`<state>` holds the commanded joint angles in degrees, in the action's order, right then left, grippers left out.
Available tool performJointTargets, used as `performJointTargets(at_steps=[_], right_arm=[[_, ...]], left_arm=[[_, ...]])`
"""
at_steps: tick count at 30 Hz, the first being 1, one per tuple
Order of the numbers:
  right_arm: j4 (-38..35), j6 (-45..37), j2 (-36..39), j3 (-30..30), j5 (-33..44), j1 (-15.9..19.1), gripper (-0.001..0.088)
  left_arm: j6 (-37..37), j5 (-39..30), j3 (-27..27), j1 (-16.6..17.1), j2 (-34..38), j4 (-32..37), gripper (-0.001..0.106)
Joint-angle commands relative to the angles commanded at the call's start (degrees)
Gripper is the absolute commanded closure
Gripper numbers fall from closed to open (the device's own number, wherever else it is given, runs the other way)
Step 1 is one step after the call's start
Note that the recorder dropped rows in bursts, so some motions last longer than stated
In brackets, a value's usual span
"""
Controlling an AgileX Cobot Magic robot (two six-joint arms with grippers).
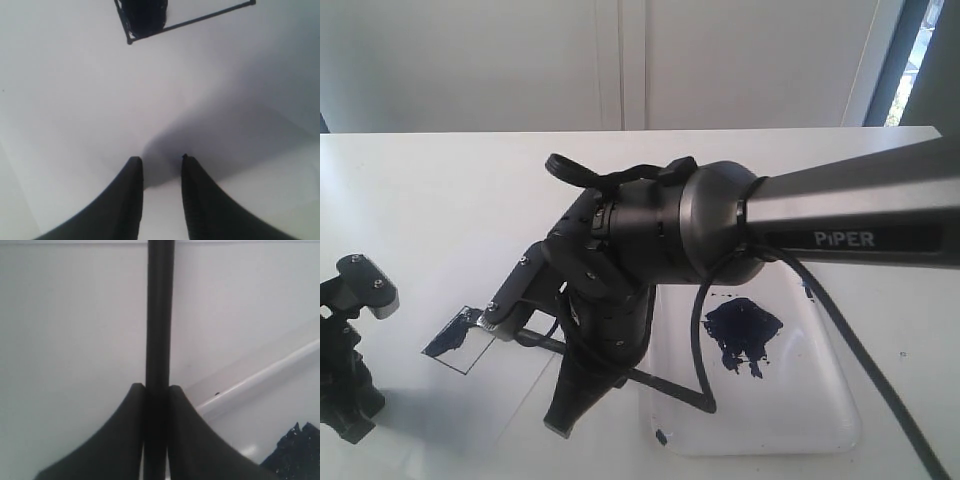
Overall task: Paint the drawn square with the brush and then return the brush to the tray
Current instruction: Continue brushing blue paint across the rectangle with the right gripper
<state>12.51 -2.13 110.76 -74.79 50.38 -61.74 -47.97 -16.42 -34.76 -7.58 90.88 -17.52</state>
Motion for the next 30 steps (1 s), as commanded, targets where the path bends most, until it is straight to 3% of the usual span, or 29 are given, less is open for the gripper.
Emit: performJointTargets(at_steps=[10,19,30], right_arm=[[-7.2,-7.99,0.0,0.0,2.41,-1.02,0.0868],[-7.3,-8.13,0.0,0.0,2.52,-1.78,0.0868],[4.2,2.43,-0.6,0.0,2.19,-1.66,0.0868]], left_arm=[[0.0,0.11,0.0,0.0,0.0,-0.15,0.072],[0.0,0.11,0.0,0.0,0.0,-0.15,0.072],[0.0,0.11,0.0,0.0,0.0,-0.15,0.072]])
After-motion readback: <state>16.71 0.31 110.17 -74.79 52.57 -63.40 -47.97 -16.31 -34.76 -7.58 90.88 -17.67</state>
